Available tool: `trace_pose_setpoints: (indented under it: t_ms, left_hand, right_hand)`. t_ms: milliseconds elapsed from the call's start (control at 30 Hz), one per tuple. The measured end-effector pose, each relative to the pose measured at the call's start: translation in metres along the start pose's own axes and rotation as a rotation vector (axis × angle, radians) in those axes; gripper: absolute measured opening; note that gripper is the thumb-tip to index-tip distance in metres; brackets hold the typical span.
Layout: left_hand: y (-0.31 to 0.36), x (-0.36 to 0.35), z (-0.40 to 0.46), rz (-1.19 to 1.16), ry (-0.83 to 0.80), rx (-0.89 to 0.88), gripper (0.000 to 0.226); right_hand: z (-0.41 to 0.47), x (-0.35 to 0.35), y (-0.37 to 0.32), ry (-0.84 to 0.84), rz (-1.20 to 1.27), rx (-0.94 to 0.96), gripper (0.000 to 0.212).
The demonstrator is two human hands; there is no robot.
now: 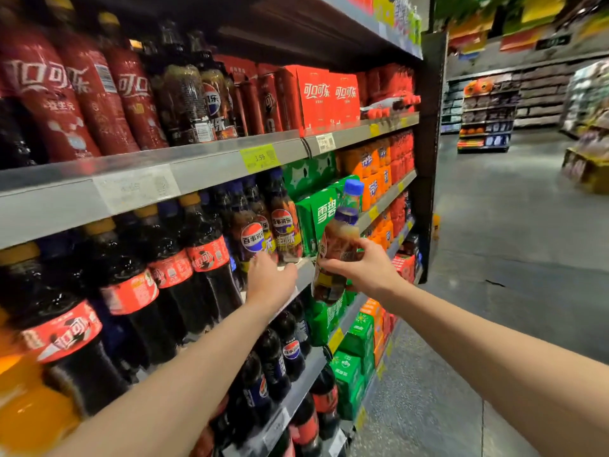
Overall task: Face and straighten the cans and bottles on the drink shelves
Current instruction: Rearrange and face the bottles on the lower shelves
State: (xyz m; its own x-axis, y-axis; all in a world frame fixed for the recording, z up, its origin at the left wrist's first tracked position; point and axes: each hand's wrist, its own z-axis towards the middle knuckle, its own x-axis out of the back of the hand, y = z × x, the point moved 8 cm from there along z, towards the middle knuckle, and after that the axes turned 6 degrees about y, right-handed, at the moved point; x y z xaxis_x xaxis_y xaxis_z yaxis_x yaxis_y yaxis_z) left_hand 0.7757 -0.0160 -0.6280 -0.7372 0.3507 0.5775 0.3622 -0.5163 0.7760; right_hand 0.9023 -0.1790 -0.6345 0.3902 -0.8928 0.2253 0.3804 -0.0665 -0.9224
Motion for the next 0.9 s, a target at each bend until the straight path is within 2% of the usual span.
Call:
trace_pose_setpoints:
  t_ms: [67,200,300,367,533,733,900]
  left_hand:
    - [-0.004,-0.002,0.003,0.033,0.070,0.049,0.047]
    - [-0.021,-0.007,0.019,0.093,0.362,0.159,0.069]
    - [-0.034,-0.022,0.031,0.036,0.477,0.271,0.084]
    - [-0.044,-0.025,0.038,-0.002,0.552,0.379,0.081]
    - [-0.046,-0.015,0.054,0.006,0.601,0.404,0.069]
    - [-0.037,-0.028,0.063,0.059,0.631,0.447,0.077]
    - [-0.045,-0.045,0.069,0.044,0.762,0.404,0.083]
  right_hand:
    - [0.007,0.003,-0.001,-0.017,0.048,0.023,0.040]
    - [0.041,-0.011,0.007,-0.048,0.112,0.090,0.062]
    - [0.073,-0.027,0.012,-0.047,0.144,0.141,0.060]
    - [0.095,-0.039,0.002,-0.103,0.138,0.160,0.055]
    - [0.134,-0.067,-0.035,-0.192,0.103,0.243,0.050]
    - [0.156,-0.080,-0.043,-0.286,0.117,0.372,0.053]
    - [0.160,-0.088,-0.023,-0.349,0.124,0.441,0.056]
